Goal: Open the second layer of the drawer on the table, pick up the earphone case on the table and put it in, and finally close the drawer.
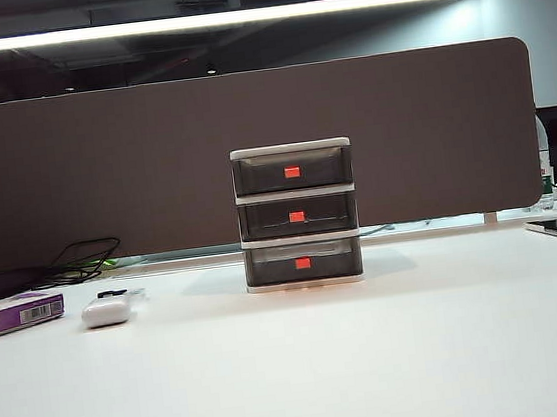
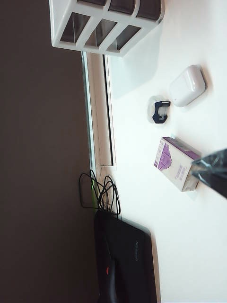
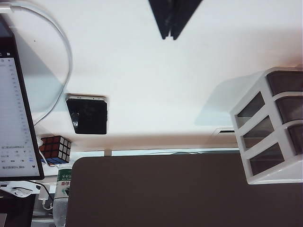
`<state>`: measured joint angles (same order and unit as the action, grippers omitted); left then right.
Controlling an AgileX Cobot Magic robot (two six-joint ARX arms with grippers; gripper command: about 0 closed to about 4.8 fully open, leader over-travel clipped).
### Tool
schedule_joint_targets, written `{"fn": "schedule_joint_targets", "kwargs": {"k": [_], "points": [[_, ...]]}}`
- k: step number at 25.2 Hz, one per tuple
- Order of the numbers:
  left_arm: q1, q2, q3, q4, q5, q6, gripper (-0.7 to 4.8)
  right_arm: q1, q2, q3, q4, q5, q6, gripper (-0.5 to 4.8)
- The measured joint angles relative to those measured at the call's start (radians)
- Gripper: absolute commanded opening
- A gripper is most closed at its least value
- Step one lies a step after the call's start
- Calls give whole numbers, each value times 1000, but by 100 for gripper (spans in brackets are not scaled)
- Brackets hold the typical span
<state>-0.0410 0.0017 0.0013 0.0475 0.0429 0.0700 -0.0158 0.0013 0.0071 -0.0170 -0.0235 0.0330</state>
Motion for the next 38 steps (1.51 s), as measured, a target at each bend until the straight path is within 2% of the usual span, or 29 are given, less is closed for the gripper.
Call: {"fn": "schedule_joint_targets", "kwargs": {"k": [12,14,16,18,19,21,24,27,31,34,35,38], "points": [[0,0,0,0,0,0,-5,0,0,0,0,0,0,-1],[0,0,0,0,39,-19,-6,0,0,0,0,-12,4,-1],[0,0,0,-4,99,-27,-6,0,0,0,-5,-51,32,-1],[0,0,0,-15,183,-55,-5,0,0,0,-18,-136,71,-1],[0,0,0,-39,268,-85,-6,0,0,0,-29,-230,101,-1],[0,0,0,-89,377,-113,-5,0,0,0,-47,-382,119,-1],[0,0,0,-151,422,-138,-5,0,0,0,-74,-494,124,-1],[0,0,2,-181,436,-219,-5,0,0,0,-93,-550,125,-1],[0,0,2,-181,444,-329,-5,0,0,0,-98,-557,125,-1],[-1,0,2,-181,466,-353,5,0,0,0,-97,-557,125,-1],[-1,0,2,-181,468,-354,33,0,0,0,-97,-557,125,-1],[0,0,2,-182,495,-346,30,0,0,0,-97,-568,126,-1]]}}
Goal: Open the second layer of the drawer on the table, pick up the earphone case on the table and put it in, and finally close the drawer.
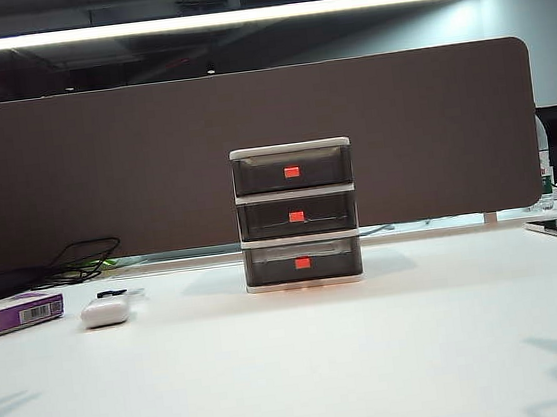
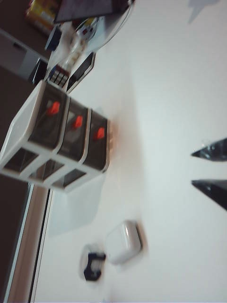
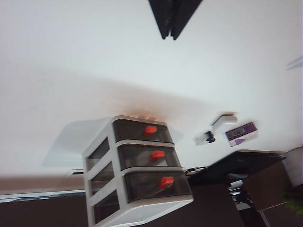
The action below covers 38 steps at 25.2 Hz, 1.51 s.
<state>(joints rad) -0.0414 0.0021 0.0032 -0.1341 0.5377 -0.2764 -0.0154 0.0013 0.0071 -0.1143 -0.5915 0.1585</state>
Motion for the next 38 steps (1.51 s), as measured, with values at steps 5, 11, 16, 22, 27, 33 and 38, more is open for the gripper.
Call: {"fn": "schedule_joint_targets", "kwargs": {"k": [5,11,16,22,27,33,38], "points": [[-12,0,1,0,60,72,30,0,0,0,0,-64,2,-1],[-105,0,1,-2,13,104,31,10,0,0,19,-116,2,-3],[-206,0,2,-6,-80,104,162,51,0,0,56,-65,23,-2],[-348,0,2,-9,-249,107,162,120,0,0,126,-23,32,-2],[-369,0,2,47,-298,82,169,179,0,43,120,37,51,-3],[-369,64,1,73,-314,42,185,231,15,100,132,134,51,-3],[-370,147,8,199,-313,35,186,260,89,129,130,145,51,-3]]}}
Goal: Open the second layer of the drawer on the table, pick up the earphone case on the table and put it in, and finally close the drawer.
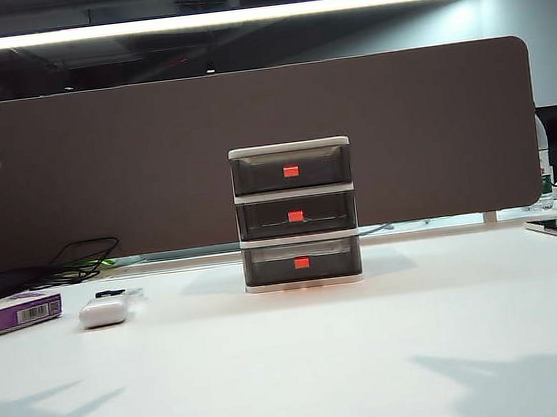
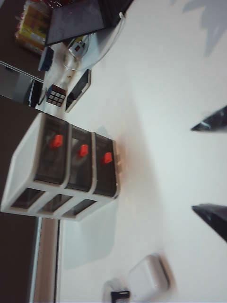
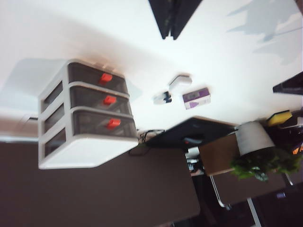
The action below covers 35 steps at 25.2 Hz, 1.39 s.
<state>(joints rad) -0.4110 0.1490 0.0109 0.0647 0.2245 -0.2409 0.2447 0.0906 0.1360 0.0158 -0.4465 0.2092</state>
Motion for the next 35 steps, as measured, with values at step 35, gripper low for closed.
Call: {"fn": "schedule_joint_targets", "kwargs": {"k": [35], "points": [[-4,1550,469,1129,145,-512,344,96,1229,628,464,54,-248,-3]]}}
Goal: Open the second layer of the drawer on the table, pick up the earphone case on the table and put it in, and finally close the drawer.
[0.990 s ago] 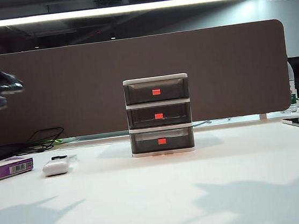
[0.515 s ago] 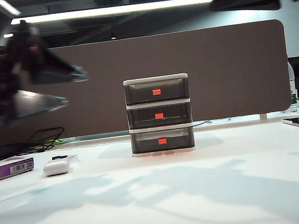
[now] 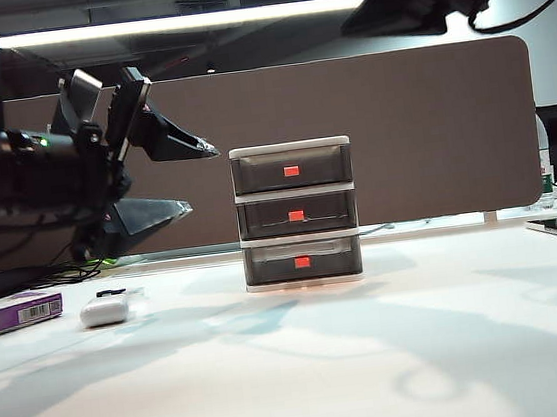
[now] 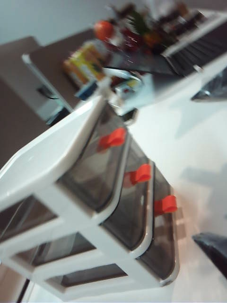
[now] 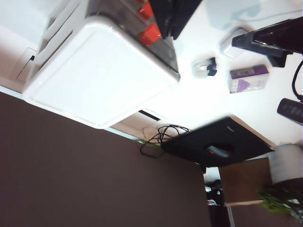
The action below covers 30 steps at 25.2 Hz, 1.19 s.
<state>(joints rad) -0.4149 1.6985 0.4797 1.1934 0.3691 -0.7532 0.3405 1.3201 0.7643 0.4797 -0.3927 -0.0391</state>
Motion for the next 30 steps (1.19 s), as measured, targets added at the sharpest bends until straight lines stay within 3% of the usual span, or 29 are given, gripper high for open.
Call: {"fn": "schedule_joint_targets", "kwargs": {"k": [2,9,12,20,27,30], "points": [[-3,56,5,77,-28,-96,344,-1,77,67,0,0,-11,-3],[-56,189,13,225,-82,-263,344,-1,229,188,0,0,-14,-2],[-121,248,55,229,-111,-315,344,-1,311,273,2,-5,-21,-3],[-214,319,195,229,-170,-350,344,4,387,362,1,-29,-24,-3],[-229,391,256,230,-277,-552,341,5,417,397,2,-31,-64,-2],[-230,391,256,231,-303,-562,341,5,421,397,4,-31,-73,-2]]}}
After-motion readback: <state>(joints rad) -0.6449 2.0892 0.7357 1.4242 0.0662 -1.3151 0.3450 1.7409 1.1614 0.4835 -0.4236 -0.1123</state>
